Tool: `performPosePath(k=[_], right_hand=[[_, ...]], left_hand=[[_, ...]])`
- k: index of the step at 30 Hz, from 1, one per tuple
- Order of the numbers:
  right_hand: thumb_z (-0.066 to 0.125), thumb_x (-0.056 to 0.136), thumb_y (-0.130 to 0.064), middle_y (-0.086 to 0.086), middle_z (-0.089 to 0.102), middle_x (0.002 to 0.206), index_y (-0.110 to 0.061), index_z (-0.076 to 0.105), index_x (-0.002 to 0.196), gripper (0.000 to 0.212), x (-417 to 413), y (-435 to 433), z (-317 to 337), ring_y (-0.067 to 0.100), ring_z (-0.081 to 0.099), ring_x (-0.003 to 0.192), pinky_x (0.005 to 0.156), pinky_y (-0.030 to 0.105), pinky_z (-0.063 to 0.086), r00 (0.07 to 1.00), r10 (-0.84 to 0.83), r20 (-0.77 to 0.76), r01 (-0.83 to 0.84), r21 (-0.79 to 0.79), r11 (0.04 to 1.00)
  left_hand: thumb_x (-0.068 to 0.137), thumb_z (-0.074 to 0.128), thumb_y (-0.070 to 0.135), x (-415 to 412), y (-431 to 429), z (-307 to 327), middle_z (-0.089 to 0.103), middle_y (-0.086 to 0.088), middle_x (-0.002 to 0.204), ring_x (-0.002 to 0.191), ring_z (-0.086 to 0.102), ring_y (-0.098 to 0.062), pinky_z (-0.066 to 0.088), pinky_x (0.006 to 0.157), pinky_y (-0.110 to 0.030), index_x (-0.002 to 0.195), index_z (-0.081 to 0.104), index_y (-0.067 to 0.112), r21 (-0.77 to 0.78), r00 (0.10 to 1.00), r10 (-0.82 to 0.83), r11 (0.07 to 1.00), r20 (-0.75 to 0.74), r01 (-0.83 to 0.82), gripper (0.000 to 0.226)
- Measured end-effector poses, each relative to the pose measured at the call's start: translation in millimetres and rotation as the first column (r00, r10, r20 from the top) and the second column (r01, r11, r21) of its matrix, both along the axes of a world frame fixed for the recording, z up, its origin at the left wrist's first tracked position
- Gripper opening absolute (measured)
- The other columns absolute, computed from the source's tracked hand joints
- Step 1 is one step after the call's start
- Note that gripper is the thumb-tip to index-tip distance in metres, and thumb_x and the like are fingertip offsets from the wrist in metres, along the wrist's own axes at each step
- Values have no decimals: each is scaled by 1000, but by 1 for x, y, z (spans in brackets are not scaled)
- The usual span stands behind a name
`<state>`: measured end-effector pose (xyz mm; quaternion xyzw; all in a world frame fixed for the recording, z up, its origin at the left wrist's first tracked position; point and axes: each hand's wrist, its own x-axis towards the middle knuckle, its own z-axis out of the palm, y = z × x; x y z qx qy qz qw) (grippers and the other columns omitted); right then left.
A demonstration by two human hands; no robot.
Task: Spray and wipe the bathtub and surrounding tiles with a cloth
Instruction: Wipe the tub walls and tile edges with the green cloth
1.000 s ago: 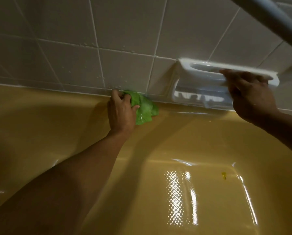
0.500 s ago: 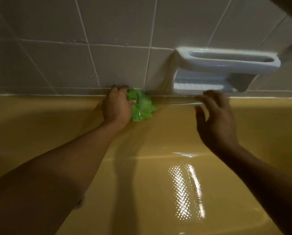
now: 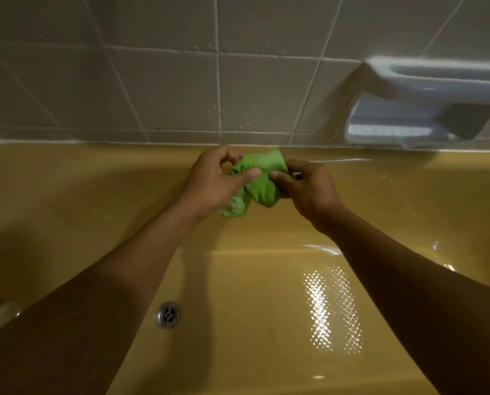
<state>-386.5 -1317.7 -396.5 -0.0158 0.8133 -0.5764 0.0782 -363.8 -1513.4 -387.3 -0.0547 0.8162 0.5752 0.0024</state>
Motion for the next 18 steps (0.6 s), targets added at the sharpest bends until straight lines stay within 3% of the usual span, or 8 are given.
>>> performPosePath(k=[3, 5, 8, 10, 11, 13, 16, 18], right_hand=[[85, 78, -16, 0, 72, 99, -15, 79, 100, 22, 9, 5, 15, 15, 68, 91, 80, 29, 56, 989, 58, -137, -37, 148, 988], [91, 69, -20, -1, 72, 94, -15, 79, 88, 23, 16, 6, 26, 15, 68, 89, 75, 28, 55, 985, 87, -149, -58, 189, 980], [92, 68, -17, -9, 71, 86, -26, 75, 83, 25, 31, 5, 38, 6, 67, 81, 71, 24, 54, 966, 170, -194, -116, 260, 959], [91, 69, -15, -14, 70, 82, -31, 73, 85, 29, 40, 8, 43, -2, 63, 73, 67, 20, 51, 952, 200, -234, -121, 312, 942], [91, 70, -17, -16, 68, 79, -32, 72, 83, 28, 42, 10, 44, -3, 60, 70, 63, 19, 49, 947, 209, -244, -114, 353, 929], [90, 71, -27, -18, 65, 77, -32, 71, 81, 23, 47, 13, 48, -1, 58, 71, 66, 24, 48, 930, 252, -269, -116, 435, 893], [81, 74, -47, -15, 71, 99, -27, 74, 85, 23, 52, 14, 54, 9, 61, 98, 89, 41, 48, 838, 389, -384, -118, 568, 814], [80, 79, -41, -11, 74, 99, -21, 73, 87, 22, 56, 14, 61, 6, 66, 100, 90, 35, 51, 879, 362, -309, -195, 462, 865]], left_hand=[[73, 90, 10, 24, -22, 4, 66, -20, 92, 80, 59, -18, 55, 74, -41, 90, 53, 7, 30, 995, -97, 995, 25, 97, 40], [69, 93, 13, 37, -31, 6, 60, -11, 90, 79, 55, -15, 52, 70, -41, 97, 51, 9, -33, 990, -137, 990, 26, 137, 51], [64, 96, 30, 55, -37, 23, 51, 6, 102, 85, 53, -9, 45, 72, -26, 126, 47, 30, -169, 964, -246, 951, 99, 260, 79], [63, 92, 49, 64, -40, 36, 47, 12, 119, 104, 53, -5, 45, 87, -22, 146, 37, 41, -248, 918, -338, 890, 206, 383, 101], [66, 86, 57, 67, -43, 40, 46, 14, 125, 112, 52, -6, 44, 94, -24, 150, 37, 39, -285, 900, -363, 860, 241, 423, 99], [84, 75, 51, 71, -47, 45, 50, 11, 116, 107, 56, -11, 43, 89, -26, 141, 54, 30, -376, 895, -370, 815, 249, 441, 64], [96, 68, 30, 76, -49, 52, 53, 7, 95, 93, 58, -18, 39, 76, -29, 107, 71, 26, -534, 931, -347, 768, 117, 353, 12], [94, 71, 31, 78, -49, 60, 52, 8, 93, 87, 55, -15, 38, 74, -29, 96, 67, 29, -557, 944, -327, 777, 42, 294, 5]])
